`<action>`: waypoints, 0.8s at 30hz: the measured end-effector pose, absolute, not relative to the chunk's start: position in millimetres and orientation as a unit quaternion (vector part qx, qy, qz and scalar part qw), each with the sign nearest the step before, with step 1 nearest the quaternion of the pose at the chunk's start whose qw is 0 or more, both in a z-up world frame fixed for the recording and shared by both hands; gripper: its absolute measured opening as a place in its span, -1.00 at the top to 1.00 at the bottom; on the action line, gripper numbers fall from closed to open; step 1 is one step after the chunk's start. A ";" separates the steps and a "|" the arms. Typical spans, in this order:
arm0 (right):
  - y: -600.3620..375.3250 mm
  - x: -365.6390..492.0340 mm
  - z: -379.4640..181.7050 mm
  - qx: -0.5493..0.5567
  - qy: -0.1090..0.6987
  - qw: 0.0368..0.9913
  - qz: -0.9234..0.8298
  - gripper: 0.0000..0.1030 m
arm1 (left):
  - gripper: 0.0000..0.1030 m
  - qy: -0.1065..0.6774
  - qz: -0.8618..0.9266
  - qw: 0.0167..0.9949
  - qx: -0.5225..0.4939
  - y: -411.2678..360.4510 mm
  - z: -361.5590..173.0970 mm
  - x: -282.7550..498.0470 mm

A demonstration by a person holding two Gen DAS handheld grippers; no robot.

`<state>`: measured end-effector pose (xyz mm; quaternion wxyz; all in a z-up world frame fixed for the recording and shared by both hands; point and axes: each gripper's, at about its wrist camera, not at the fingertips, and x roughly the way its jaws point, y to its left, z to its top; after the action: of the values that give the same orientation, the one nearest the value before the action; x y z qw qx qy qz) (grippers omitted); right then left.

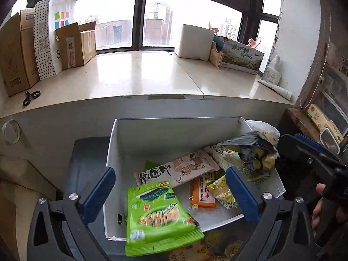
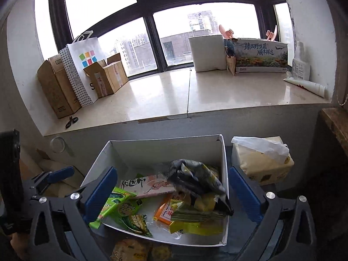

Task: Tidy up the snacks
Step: 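Carry both packs into the white box and open both tools, then grasp the large clear jelly cup with the right tool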

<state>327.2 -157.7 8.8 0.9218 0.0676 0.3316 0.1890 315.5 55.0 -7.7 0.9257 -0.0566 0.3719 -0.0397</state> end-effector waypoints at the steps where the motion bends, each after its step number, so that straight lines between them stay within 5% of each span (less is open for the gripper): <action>1: -159.1 327.2 8.8 0.076 0.335 0.919 0.196 -1.00 | -1.00 0.372 -0.039 0.925 -0.060 56.4 -9.1 314.1; 14: -174.7 253.2 0.6 0.054 0.288 0.932 0.212 -1.00 | -1.00 0.354 -0.052 0.933 -0.045 55.4 1.4 240.0; 24: -191.0 145.0 -67.8 0.047 0.311 0.922 0.225 -1.00 | -1.00 0.350 -0.064 0.933 -0.047 51.0 -36.3 110.9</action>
<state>145.0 -191.0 -67.8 0.9221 0.0473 0.3110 0.2254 110.9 51.0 -36.3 0.9333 -0.0474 0.3502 -0.0636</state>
